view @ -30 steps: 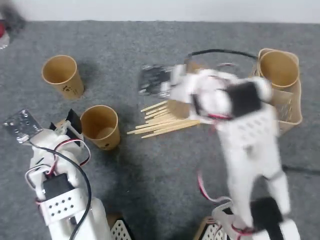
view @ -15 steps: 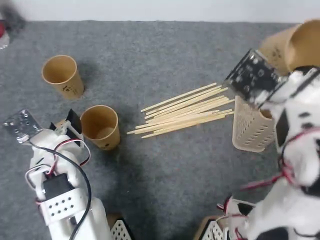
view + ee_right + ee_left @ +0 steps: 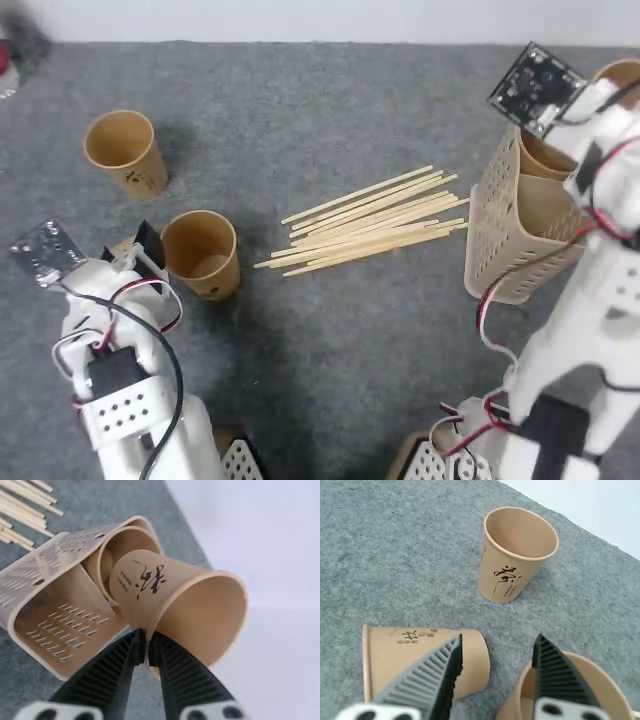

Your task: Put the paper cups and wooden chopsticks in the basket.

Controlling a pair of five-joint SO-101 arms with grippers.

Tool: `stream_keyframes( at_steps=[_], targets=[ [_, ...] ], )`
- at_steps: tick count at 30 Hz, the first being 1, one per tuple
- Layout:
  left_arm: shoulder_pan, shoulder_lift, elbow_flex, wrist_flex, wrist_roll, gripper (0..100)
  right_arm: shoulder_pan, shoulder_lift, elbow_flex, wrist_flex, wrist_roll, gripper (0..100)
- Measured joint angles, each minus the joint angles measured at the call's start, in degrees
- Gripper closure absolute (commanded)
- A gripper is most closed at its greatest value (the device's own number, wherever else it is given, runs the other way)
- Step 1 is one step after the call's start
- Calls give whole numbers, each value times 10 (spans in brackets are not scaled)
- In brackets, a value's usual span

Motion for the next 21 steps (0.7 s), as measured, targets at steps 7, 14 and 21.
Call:
stream_keyframes(
  at_steps=[7,14,21],
  targets=[
    [0,0,0,0,0,779,0,34,6,0,-11,766],
    [0,0,0,0,0,779,-1,34,6,0,-63,744],
    [0,0,0,0,0,779,-12,34,6,0,-68,749]
  ],
)
